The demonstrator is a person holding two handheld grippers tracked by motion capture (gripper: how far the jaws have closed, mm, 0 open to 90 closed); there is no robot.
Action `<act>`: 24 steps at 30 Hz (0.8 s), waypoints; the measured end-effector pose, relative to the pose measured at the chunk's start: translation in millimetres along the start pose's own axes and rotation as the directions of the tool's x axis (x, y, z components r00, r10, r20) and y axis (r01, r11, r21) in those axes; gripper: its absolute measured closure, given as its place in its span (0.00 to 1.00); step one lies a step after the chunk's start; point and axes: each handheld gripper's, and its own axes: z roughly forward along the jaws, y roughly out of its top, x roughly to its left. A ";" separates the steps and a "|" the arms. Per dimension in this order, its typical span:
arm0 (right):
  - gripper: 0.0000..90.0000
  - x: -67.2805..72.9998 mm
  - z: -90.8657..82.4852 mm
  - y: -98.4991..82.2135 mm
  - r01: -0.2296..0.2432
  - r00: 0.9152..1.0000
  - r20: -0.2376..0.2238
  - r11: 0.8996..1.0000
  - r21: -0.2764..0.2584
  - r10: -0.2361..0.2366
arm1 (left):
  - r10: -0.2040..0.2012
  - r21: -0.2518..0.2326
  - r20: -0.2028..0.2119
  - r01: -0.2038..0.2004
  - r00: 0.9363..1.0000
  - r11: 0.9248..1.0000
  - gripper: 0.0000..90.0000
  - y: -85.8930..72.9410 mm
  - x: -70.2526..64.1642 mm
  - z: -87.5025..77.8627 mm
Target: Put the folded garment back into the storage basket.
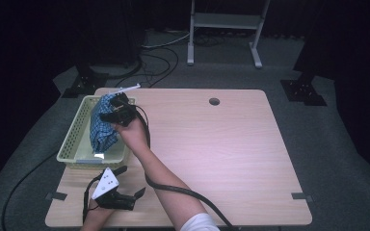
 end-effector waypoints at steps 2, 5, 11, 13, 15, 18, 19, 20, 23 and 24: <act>0.83 3.1 3.6 1.6 0.005 1.000 -0.004 1.000 0.001 -0.005 | -0.002 0.000 0.000 0.002 1.000 1.000 0.00 0.0 0.4 0.0; 0.83 5.4 8.4 2.2 0.010 1.000 -0.013 1.000 0.003 -0.010 | -0.003 -0.001 0.001 0.003 1.000 1.000 0.00 0.0 0.4 -0.1; 0.83 3.3 18.4 -1.9 -0.006 1.000 0.005 1.000 0.031 0.006 | -0.009 -0.005 0.000 0.009 1.000 1.000 0.00 -0.2 0.4 -0.3; 0.83 2.0 20.7 -3.4 -0.013 1.000 0.011 0.999 0.041 0.012 | -0.012 -0.004 -0.003 0.012 1.000 1.000 0.00 -0.1 0.5 -0.2; 0.83 1.3 23.5 -4.0 -0.017 1.000 0.019 0.999 0.051 0.016 | -0.018 -0.003 -0.006 0.018 1.000 1.000 0.00 -0.1 1.2 0.0; 0.83 0.8 31.3 -5.4 -0.025 0.999 0.037 0.997 0.074 0.022 | -0.020 -0.003 -0.006 0.020 1.000 1.000 0.00 -0.2 1.6 -0.2; 0.83 0.2 35.8 -6.3 -0.028 0.999 0.035 0.996 0.089 0.025 | -0.018 -0.003 -0.007 0.018 1.000 1.000 0.00 -0.1 1.6 -0.2; 0.83 -0.1 38.3 -7.1 -0.027 0.999 0.039 0.995 0.095 0.023 | -0.019 -0.003 -0.007 0.019 1.000 1.000 0.00 -0.2 1.5 -0.1; 0.75 -2.7 46.7 -10.3 -0.045 0.999 0.025 0.990 0.131 0.043 | -0.027 0.000 -0.009 0.027 1.000 1.000 0.00 -0.2 1.9 -0.1; 0.71 -3.8 47.9 -11.2 -0.043 0.999 0.027 0.990 0.135 0.040 | -0.030 0.000 -0.010 0.030 0.999 1.000 0.00 -0.2 2.5 -0.1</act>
